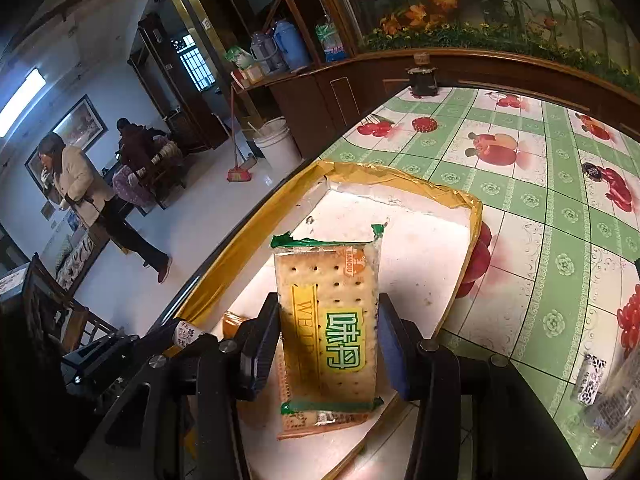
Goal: Organize snacks
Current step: 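Carry the milk candy and WEIDAN cracker pack over the tray with both tools, then open the left tool to drop the candy on the pouch while the right tool releases the cracker pack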
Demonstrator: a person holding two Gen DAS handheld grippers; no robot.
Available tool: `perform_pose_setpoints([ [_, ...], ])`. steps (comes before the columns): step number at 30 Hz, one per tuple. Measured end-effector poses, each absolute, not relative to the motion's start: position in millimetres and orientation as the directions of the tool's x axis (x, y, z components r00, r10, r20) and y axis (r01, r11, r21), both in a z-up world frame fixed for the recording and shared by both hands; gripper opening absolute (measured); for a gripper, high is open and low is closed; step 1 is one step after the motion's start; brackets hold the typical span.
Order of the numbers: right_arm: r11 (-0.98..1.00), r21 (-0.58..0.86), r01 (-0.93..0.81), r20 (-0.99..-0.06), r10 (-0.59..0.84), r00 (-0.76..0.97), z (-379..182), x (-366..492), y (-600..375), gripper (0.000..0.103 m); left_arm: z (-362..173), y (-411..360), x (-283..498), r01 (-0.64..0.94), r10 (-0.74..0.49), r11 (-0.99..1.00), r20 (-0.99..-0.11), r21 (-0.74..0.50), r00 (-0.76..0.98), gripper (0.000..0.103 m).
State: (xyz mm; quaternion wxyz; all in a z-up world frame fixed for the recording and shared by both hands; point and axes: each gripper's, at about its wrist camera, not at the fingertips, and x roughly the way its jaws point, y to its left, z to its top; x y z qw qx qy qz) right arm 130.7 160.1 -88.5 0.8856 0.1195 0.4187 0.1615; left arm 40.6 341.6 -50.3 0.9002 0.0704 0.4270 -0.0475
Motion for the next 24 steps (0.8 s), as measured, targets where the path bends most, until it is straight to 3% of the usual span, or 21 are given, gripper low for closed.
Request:
perform_pose_setpoints([
  [6, 0.918, 0.353, -0.178, -0.725, 0.389, 0.568, -107.9, 145.6, 164.2, 0.050, -59.8, 341.8, 46.0, 0.130, 0.001, 0.986, -0.795, 0.100, 0.606, 0.030],
  [7, 0.917, 0.356, -0.180, -0.726, 0.393, 0.564, -108.4, 145.6, 164.7, 0.050, -59.4, 343.0, 45.4, 0.121, 0.009, 0.987, -0.794, 0.104, 0.608, 0.037],
  [8, 0.916, 0.359, -0.179, -0.727, 0.395, 0.561, -108.3, 145.2, 164.7, 0.052, -58.6, 344.1, 45.7, 0.111, 0.017, 0.988, -0.792, 0.107, 0.610, 0.054],
  [10, 0.910, 0.375, -0.177, -0.715, 0.406, 0.570, -105.5, 140.1, 160.6, 0.060, -53.9, 347.0, 41.3, 0.095, 0.022, 0.990, -0.776, 0.105, 0.631, 0.063],
  [17, 0.896, 0.419, -0.145, -0.644, 0.406, 0.648, -79.0, 91.3, 123.8, 0.071, -37.7, 345.7, 26.2, 0.101, 0.014, 0.989, -0.735, 0.111, 0.678, 0.065],
  [24, 0.898, 0.440, -0.027, -0.599, 0.315, 0.736, -67.5, 12.4, 55.9, 0.079, -22.7, 324.5, 3.8, 0.181, -0.082, 0.982, -0.722, 0.060, 0.687, 0.065],
])
